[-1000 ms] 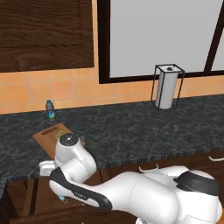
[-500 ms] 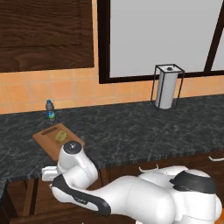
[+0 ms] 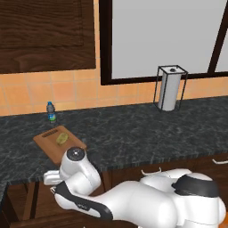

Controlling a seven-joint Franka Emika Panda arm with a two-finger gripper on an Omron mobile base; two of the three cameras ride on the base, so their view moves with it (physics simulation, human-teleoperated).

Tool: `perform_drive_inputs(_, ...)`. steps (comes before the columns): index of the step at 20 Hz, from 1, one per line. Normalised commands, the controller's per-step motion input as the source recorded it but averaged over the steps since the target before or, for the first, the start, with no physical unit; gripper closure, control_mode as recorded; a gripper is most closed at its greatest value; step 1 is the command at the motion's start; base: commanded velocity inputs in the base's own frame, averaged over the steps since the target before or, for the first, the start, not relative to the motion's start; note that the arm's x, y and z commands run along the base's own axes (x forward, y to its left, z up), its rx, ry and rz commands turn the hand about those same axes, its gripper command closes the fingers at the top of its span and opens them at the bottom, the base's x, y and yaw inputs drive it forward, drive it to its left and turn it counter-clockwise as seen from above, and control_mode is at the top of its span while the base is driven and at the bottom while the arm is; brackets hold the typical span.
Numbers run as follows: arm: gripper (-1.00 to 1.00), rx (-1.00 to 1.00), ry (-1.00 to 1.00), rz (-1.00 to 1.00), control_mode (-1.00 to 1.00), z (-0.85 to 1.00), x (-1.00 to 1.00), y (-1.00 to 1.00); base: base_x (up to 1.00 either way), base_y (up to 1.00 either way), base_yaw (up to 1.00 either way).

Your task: Place the appropriate cutting tool for cutting the potato skin on the cutting board.

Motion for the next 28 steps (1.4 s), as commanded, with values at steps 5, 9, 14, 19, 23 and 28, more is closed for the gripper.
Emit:
perform_drive_inputs(5,-1.00,0.00,0.00,0.00,-1.00,-0.26,0.00,0.00,0.00,0.00,0.00)
perform_drive_inputs(9,-1.00,0.00,0.00,0.00,-1.00,-0.30,0.00,0.00,0.00,0.00,0.00)
perform_drive_inputs(14,-1.00,0.00,0.00,0.00,-1.00,-0.21,0.00,0.00,0.00,0.00,0.00)
perform_drive_inputs(19,-1.00,0.00,0.00,0.00,-1.00,-0.20,0.09,0.00,0.00,0.00,0.00)
perform_drive_inputs(23,-1.00,0.00,0.00,0.00,-1.00,-0.12,0.13,0.01,0.00,0.00,0.00)
perform_drive_inputs(28,-1.00,0.00,0.01,0.00,-1.00,-0.23,0.12,0.11,0.00,0.00,0.00)
